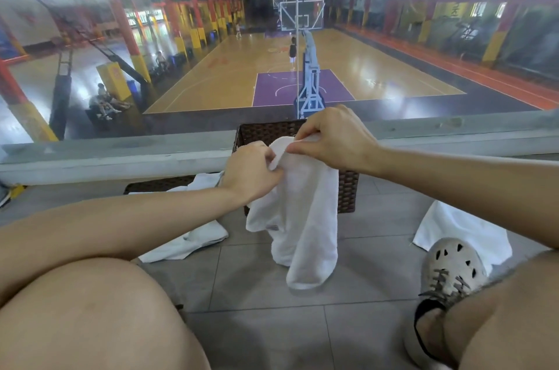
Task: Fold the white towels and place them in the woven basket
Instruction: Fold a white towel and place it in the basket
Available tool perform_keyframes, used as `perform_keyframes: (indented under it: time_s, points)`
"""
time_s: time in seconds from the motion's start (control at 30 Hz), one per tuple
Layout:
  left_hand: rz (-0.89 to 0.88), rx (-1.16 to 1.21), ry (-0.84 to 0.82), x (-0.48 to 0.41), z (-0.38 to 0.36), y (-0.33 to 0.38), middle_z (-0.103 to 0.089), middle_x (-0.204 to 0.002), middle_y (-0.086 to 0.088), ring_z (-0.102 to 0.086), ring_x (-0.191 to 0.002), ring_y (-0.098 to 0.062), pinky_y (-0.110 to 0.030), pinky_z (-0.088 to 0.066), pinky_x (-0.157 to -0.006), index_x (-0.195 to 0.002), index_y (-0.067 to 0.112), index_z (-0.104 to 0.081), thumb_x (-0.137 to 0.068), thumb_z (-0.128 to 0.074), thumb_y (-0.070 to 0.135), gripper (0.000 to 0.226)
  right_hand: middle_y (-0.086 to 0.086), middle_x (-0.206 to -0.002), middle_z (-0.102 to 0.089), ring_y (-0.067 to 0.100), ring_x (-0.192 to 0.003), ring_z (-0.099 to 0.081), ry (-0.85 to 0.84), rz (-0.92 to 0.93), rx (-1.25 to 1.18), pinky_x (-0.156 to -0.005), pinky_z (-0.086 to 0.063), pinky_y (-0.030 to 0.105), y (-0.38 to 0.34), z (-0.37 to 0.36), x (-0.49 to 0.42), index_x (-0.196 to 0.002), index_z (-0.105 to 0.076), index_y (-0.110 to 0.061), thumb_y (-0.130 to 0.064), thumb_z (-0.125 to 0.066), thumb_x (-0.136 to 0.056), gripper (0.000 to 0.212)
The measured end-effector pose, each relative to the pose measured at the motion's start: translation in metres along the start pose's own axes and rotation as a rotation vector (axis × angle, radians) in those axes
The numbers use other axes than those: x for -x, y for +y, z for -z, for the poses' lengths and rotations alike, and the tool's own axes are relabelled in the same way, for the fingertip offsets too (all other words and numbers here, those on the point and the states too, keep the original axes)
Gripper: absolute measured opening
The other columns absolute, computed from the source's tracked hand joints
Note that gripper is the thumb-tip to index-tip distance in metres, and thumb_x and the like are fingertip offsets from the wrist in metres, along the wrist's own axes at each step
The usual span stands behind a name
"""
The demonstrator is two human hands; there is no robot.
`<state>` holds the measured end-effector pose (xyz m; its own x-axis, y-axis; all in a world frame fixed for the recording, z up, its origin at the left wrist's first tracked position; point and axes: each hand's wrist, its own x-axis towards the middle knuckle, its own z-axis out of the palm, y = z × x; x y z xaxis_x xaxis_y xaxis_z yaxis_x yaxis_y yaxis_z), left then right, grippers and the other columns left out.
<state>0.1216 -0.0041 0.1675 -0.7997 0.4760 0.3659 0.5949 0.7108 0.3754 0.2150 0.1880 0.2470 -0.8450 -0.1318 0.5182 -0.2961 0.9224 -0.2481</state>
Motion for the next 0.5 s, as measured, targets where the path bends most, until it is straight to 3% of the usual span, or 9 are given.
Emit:
perform_keyframes:
  time_s: [0.1, 0.17, 0.27, 0.37, 0.5]
  points:
    - [0.018, -0.083, -0.104, -0.005, -0.002, -0.025, -0.063, -0.074, -0.015, -0.057, -0.066, -0.032, -0.044, -0.045, -0.059, -0.061, 0.009, -0.061, -0.076, -0.066, 0.022, 0.02, -0.012, -0.087, -0.078, 0.004, -0.079, -0.066, -0.009, -0.086, 0.028, -0.07, -0.042, 0.012, 0.017, 0.009, 0.003, -0.089, -0.087, -0.026, -0.043, -0.083, -0.088, 0.017]
    - [0.029, -0.09, -0.134, -0.004, -0.002, -0.043, -0.067, -0.079, -0.021, -0.049, -0.062, -0.026, -0.043, -0.048, -0.06, -0.066, 0.005, -0.07, -0.074, -0.063, 0.02, 0.018, -0.012, -0.085, -0.075, 0.006, -0.081, -0.067, -0.083, -0.171, 0.043, -0.07, -0.046, 0.016, 0.036, 0.011, 0.006, -0.078, -0.083, -0.028, -0.041, -0.085, -0.086, 0.016]
    - [-0.02, -0.072, -0.167, 0.005, 0.004, -0.051, -0.07, -0.084, -0.006, -0.057, -0.072, -0.018, -0.037, -0.051, -0.069, -0.074, 0.018, -0.082, -0.079, -0.069, 0.019, 0.015, -0.007, -0.087, -0.077, 0.013, -0.085, -0.072, -0.263, -0.22, 0.156, -0.079, -0.058, 0.031, 0.062, 0.004, 0.014, -0.06, -0.071, -0.029, -0.044, -0.086, -0.082, 0.031]
    - [-0.072, -0.087, -0.172, 0.012, 0.013, -0.052, -0.069, -0.09, 0.005, -0.063, -0.082, -0.016, -0.035, -0.051, -0.075, -0.075, 0.021, -0.083, -0.085, -0.075, 0.019, 0.013, -0.004, -0.099, -0.079, 0.017, -0.093, -0.071, -0.37, -0.212, 0.253, -0.087, -0.06, 0.041, 0.072, -0.004, 0.021, -0.068, -0.079, -0.023, -0.05, -0.087, -0.081, 0.032]
    - [-0.02, -0.127, -0.134, 0.012, 0.029, -0.075, -0.067, -0.081, 0.004, -0.06, -0.073, -0.015, -0.039, -0.051, -0.071, -0.062, 0.022, -0.072, -0.086, -0.076, 0.021, 0.024, -0.009, -0.095, -0.079, 0.015, -0.097, -0.067, -0.35, -0.213, 0.351, -0.088, -0.056, 0.039, 0.083, 0.001, 0.027, -0.074, -0.081, -0.026, -0.05, -0.081, -0.087, 0.027]
